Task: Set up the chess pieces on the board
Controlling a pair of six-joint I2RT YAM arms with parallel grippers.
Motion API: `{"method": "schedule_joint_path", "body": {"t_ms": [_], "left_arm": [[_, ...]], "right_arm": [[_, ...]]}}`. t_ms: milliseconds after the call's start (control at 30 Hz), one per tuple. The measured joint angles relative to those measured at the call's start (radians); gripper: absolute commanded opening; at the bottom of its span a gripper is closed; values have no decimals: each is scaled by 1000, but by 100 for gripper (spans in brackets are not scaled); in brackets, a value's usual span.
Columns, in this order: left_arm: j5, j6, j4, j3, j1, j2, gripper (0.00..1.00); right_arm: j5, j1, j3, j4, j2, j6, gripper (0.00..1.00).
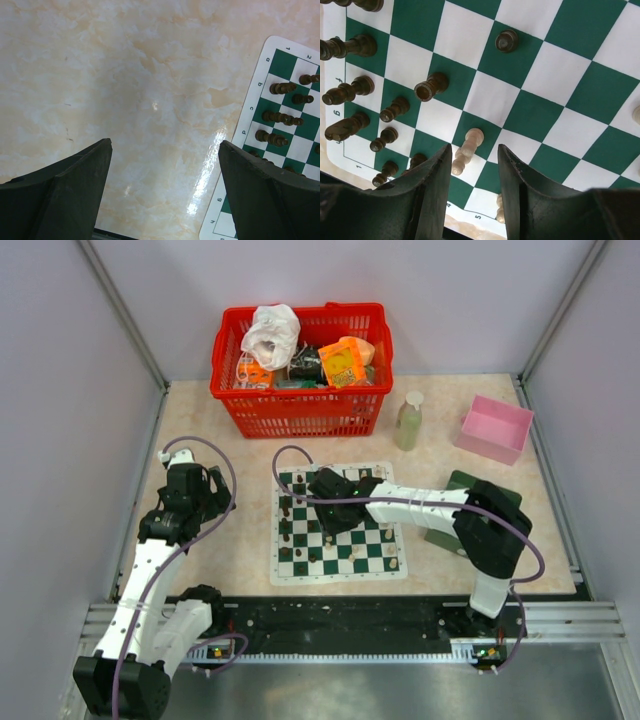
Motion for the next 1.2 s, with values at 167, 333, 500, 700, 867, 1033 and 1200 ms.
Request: {"method": "schedule_joint_path", "body": {"t_ms": [167, 333, 500, 700, 867, 1033, 1200], "left_arm": [[0, 0, 0, 0, 0, 0, 93], [0, 0, 0, 0, 0, 0, 93], [0, 0, 0, 0, 0, 0, 93], [0, 0, 0, 0, 0, 0, 93], [0, 0, 0, 0, 0, 0, 93], [0, 0, 0, 0, 0, 0, 93], [0, 0, 0, 0, 0, 0, 93]], "right_arm": [[-6, 0, 6, 0, 21, 1, 38], [-13, 1, 11, 1, 41, 1, 35], [-16, 2, 13, 2, 48, 1, 27], [-15, 6, 13, 1, 48, 1, 17], [-15, 8, 13, 0, 48, 0, 12], [1, 8, 30, -10, 45, -3, 12], [53, -5, 30, -17, -6, -3, 13]]}}
